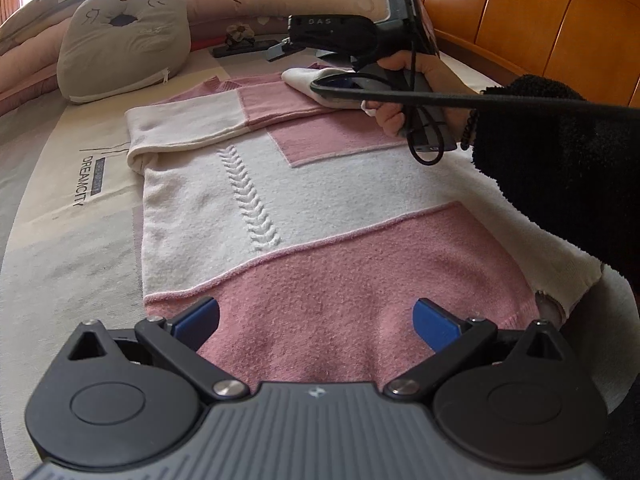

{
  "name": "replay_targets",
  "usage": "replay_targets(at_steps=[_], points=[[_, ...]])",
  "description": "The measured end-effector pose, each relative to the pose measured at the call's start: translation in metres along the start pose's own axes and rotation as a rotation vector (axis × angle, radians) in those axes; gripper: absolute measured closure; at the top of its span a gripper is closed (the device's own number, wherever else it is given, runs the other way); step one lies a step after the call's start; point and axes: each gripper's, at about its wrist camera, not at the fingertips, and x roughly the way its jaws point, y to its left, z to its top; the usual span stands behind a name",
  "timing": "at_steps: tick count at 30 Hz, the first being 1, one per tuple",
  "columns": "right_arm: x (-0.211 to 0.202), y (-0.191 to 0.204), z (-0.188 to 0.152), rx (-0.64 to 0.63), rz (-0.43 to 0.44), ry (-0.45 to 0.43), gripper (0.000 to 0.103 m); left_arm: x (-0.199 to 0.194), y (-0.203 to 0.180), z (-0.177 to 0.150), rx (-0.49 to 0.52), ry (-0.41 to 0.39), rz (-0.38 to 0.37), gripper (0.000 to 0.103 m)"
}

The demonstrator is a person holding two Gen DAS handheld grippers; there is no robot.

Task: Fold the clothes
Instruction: 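Carry the white sleeve across the sweater body toward the collar with the right tool, then lower the white sleeve onto the folded pink sleeve and open the right tool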

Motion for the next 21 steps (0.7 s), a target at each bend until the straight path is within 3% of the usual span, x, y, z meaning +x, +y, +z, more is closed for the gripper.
replay_targets(at_steps=[4, 10, 19, 21], points=[[-0.014, -0.012, 0.006, 0.046, -0.016, -0.067, 0.0, 0.004, -0.002, -0.002, 0.004, 0.002, -0.005, 0.001], [-0.007, -0.004, 0.026, 0.081, 0.066, -0.081, 0.0, 0.006, -0.001, -0.004, 0.002, 0.008, -0.009, 0.001], [0.028, 0.054, 0.017, -0.035, 0.183, 0.046, 0.0, 0.0, 0.005, -0.006, -0.016, 0.003, 0.013, 0.001], [0.018, 0.05, 0.018, -0.046, 0.167, 0.038, 0.0, -0.001, 0.005, -0.007, -0.017, 0.001, 0.015, 0.001]])
